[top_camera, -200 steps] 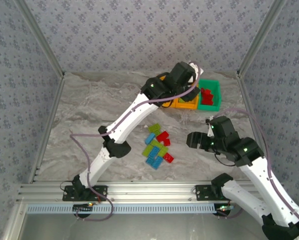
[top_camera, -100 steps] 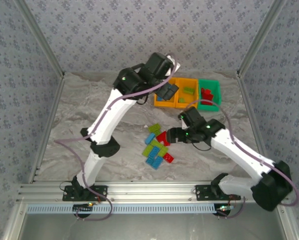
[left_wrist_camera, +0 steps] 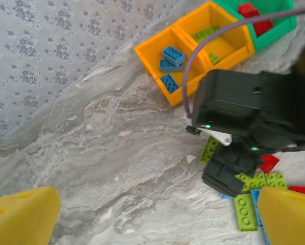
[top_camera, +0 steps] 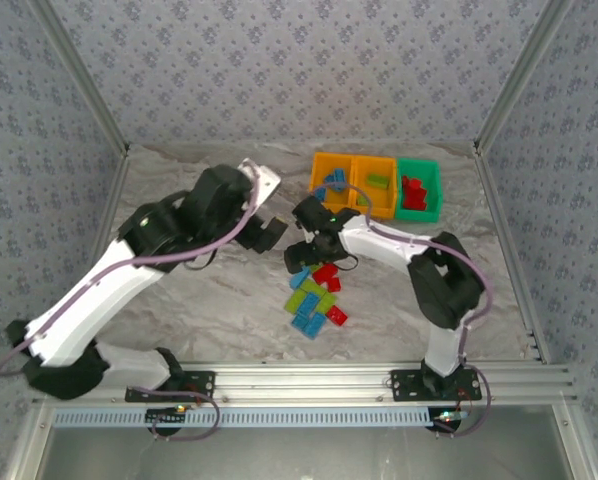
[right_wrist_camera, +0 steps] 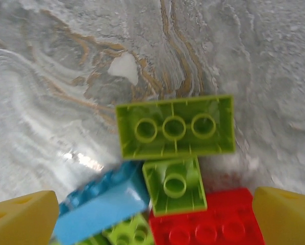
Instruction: Sort the legos into containers by color
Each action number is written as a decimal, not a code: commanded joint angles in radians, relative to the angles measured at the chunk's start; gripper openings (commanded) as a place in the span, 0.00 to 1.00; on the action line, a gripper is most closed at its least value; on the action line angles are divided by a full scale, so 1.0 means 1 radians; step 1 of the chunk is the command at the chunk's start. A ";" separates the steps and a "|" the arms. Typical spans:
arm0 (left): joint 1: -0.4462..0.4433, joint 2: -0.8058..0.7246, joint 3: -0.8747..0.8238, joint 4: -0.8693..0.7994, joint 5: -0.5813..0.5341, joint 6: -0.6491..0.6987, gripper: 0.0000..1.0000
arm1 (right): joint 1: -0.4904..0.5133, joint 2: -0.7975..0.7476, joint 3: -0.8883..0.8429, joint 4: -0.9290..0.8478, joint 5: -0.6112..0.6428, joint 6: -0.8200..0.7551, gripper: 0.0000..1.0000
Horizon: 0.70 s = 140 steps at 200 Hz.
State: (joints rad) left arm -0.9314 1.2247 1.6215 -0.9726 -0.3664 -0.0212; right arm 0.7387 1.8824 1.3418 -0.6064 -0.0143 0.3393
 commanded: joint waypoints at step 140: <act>-0.018 -0.424 -0.642 0.288 0.391 -0.107 0.99 | -0.051 -0.057 0.033 -0.016 0.100 0.001 0.44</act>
State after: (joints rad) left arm -0.9390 0.8082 0.9939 -0.7971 -0.0769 -0.1253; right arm 0.7170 1.9648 1.3991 -0.6029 0.0582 0.3077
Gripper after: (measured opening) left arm 0.992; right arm 0.603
